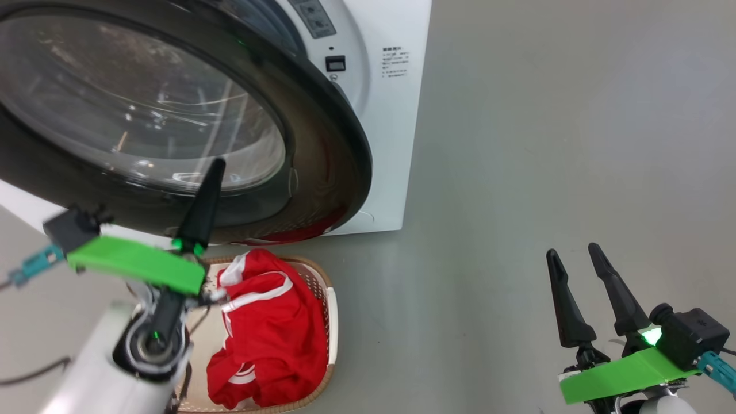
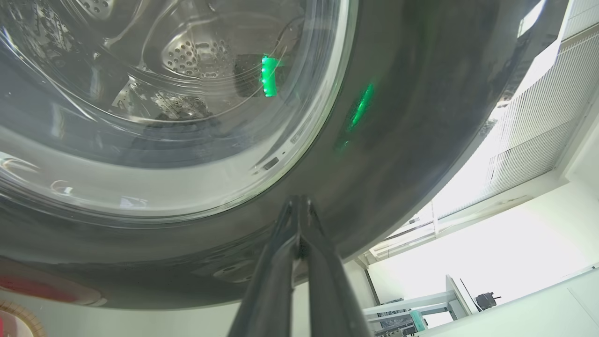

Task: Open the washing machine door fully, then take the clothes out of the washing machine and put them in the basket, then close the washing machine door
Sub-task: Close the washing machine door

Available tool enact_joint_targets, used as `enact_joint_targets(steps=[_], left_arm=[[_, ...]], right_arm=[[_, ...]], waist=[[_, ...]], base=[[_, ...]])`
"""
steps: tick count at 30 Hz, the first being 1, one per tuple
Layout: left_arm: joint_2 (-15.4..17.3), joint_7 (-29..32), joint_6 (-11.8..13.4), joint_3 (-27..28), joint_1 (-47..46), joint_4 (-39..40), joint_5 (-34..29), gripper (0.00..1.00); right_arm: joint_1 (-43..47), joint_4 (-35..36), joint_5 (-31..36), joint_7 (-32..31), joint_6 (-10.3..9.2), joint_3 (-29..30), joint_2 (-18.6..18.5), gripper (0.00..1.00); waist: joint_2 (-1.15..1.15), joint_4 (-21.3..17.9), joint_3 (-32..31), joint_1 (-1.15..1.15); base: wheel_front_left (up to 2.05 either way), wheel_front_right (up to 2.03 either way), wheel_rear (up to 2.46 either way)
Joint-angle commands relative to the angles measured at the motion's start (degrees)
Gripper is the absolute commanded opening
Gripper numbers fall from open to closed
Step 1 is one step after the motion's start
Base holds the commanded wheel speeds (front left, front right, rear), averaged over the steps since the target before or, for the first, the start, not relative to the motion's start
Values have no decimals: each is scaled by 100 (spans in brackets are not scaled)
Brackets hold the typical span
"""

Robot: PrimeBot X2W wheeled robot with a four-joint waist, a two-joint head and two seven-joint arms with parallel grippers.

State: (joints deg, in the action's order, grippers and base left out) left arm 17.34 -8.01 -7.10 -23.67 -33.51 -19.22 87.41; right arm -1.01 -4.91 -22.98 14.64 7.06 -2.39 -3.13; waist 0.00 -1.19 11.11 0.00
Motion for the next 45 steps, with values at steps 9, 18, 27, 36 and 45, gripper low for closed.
enact_joint_targets(steps=[9,18,27,36,45], left_arm=[[332,-384,-39,-20,806,238,-5,0],[465,-648,-39,-140,1481,179,-269,3],[508,-696,-39,139,2104,150,-542,48],[387,-697,-39,657,2634,211,-1271,100],[178,-698,-39,1198,3144,302,-2223,100]], right_arm=[[141,124,79,36,43,-59,-160,100],[357,120,92,36,43,-5,-252,100],[617,117,94,36,43,84,-289,100],[849,122,91,36,43,180,-295,100],[1022,143,72,36,43,242,-312,100]], waist=[[0,186,-159,0],[0,254,-300,0],[0,220,-457,0],[0,157,-597,0],[0,95,-732,0]], base=[[0,0,0],[0,0,0],[0,0,0],[0,0,0],[0,0,0]])
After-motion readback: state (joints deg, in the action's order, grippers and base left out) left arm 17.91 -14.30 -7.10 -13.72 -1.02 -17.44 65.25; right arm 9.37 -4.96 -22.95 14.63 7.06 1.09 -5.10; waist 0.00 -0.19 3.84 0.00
